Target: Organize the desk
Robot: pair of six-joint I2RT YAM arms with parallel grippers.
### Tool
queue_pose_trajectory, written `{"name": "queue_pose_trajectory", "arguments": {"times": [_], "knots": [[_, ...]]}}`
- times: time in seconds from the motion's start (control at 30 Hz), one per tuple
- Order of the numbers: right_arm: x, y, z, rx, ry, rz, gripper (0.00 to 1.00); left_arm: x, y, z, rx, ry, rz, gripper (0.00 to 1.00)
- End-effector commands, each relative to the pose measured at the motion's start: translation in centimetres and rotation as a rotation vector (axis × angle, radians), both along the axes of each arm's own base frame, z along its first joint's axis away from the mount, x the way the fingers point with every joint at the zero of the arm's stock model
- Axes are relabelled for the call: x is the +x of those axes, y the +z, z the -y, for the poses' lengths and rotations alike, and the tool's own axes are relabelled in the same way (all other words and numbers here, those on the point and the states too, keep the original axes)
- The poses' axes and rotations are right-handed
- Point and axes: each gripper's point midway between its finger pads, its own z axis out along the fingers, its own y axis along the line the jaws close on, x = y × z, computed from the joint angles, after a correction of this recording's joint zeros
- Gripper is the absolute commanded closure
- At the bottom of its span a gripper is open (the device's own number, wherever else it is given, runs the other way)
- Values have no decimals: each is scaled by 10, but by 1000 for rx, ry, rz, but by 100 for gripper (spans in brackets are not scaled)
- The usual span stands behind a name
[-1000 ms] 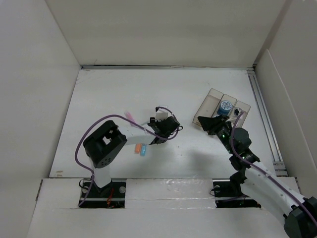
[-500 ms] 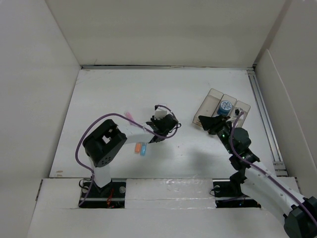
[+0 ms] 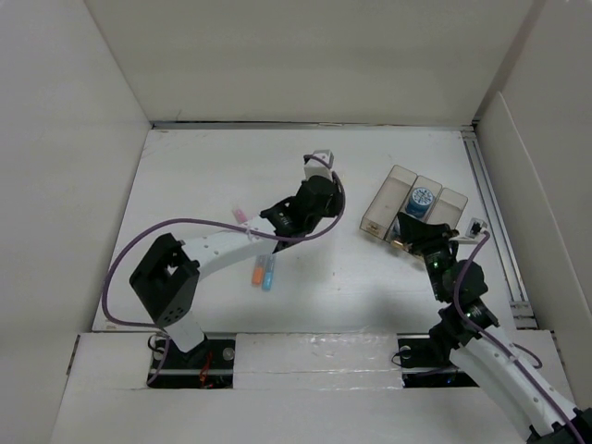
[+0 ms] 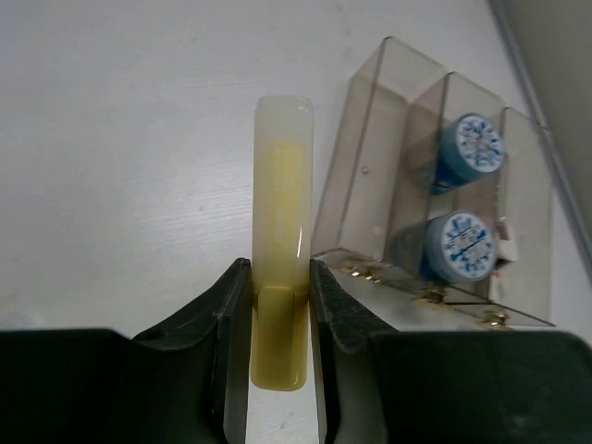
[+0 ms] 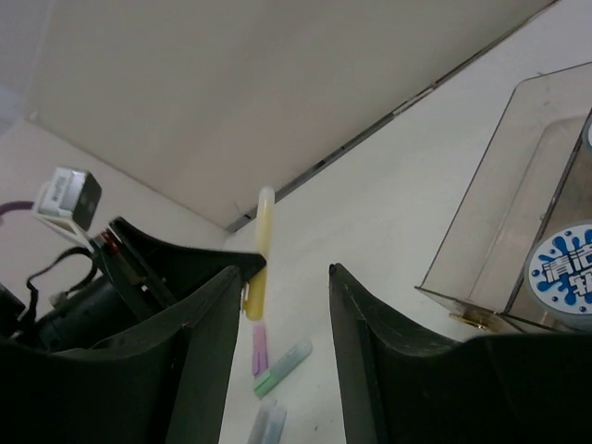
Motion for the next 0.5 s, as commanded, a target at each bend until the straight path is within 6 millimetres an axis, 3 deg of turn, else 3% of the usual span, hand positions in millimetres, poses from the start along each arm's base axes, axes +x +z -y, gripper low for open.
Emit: {"name": "queue_pose_trajectory", "arguments": {"times": [0.0, 0.03, 0.07, 0.1, 0.17, 0.2, 0.27, 0.3, 0.37, 0.4, 0.47], "knots": [[4, -3, 12, 13, -65, -20, 51, 10, 38, 45, -94, -136, 76, 100], [5, -4, 11, 10, -67, -27, 52, 14, 25, 55, -78, -150, 58, 100], [5, -7, 11, 5, -67, -36, 52, 19, 37, 66, -101, -167, 75, 100], [8, -7, 9, -1, -62, -45, 52, 24, 23, 83, -88, -205, 54, 100], [7, -7, 6, -4, -47, -49, 52, 27, 35, 95, -116, -234, 66, 100], [8, -4, 6, -8, -48, -47, 52, 32, 25, 107, -111, -253, 57, 100], [8, -7, 7, -11, -51, -52, 52, 35, 36, 115, -132, -268, 75, 100], [7, -6, 7, -5, -52, -49, 52, 39, 27, 121, -122, -271, 68, 100], [6, -6, 6, -8, -46, -44, 52, 46, 35, 132, -130, -283, 84, 100], [7, -5, 9, -8, -54, -41, 52, 48, 18, 137, -106, -292, 54, 100], [7, -6, 10, -2, -64, -44, 52, 50, 25, 149, -125, -321, 58, 100]]}}
